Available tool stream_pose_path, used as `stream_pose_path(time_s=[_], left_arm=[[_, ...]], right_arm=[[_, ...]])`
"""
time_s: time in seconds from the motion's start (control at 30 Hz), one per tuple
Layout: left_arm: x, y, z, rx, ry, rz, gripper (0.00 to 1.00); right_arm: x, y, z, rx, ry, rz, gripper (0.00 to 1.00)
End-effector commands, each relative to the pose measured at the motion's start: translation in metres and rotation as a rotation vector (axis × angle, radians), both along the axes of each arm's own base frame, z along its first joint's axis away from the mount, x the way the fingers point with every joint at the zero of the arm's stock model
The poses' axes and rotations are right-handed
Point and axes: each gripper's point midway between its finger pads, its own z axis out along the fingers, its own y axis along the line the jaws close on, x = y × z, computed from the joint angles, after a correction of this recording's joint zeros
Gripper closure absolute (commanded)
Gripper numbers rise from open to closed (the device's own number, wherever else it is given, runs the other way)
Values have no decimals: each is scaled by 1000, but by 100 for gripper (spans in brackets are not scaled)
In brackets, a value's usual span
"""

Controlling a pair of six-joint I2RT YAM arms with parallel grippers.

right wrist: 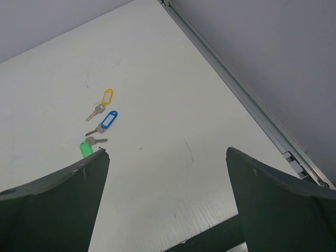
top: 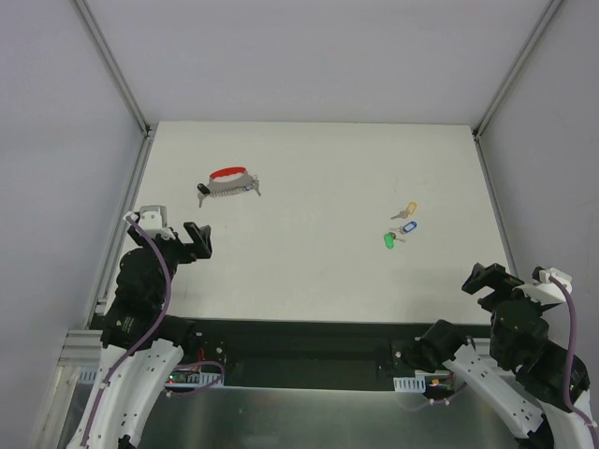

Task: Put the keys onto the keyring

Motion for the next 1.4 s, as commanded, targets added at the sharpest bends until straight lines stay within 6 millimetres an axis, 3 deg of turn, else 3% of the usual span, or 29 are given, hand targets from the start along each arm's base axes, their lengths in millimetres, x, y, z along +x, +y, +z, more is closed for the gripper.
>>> stream_pose_path(time_s=[0.0,0.23,0.37,0.43,0.47,0.5,0.57,0.6,0.67,0.7,0.77,0.87,1.0,1.03,1.07,1.13,1.2,1.33,1.37], left_arm=[[7,-3,3,-7,-7,0,1],[19,-7,-7,-70,64,27,1],[27,-24,-6,-138,118,-24,1],[38,-27,-13,-159,170,-5,1],[43,-27,-7,-171,166,4,1],[52,-30,-16,-180,212,13,1],[64,-36,-10,-197,214,3,1],[74,-40,-21,-187,259,3,1],[88,-39,-22,-175,265,23,1],[100,-38,-34,-158,302,48,1],[114,-36,-35,-150,317,76,1],[141,-36,-62,-140,392,105,2],[172,-27,-80,-160,430,149,9],[181,-24,-75,-158,415,160,11],[187,-21,-88,-138,447,175,12],[201,-17,-87,-126,445,189,16],[211,-15,-103,-119,486,190,18],[231,-11,-115,-118,510,213,31],[233,-9,-125,-110,534,224,39]], right_arm=[[-18,-17,4,139,-148,4,4],[-18,-14,3,152,-145,21,4],[-18,-13,3,155,-145,30,4],[-18,-12,3,159,-143,38,4],[-18,-11,2,157,-140,41,4],[-18,-11,3,158,-142,43,4],[-18,-11,1,154,-137,40,4],[-18,-11,1,154,-138,40,4],[-18,-11,1,152,-135,40,4],[-18,-11,1,155,-136,41,4],[-18,-9,0,156,-133,51,4],[-17,-8,0,156,-130,58,4],[-17,-6,-1,154,-127,68,4],[-16,-5,0,154,-127,71,4],[-16,-5,0,156,-127,73,4],[-16,-4,-1,155,-125,79,4],[-16,-3,-1,152,-123,81,4],[-15,-2,-1,154,-124,85,4],[-15,-2,-1,155,-126,85,4]])
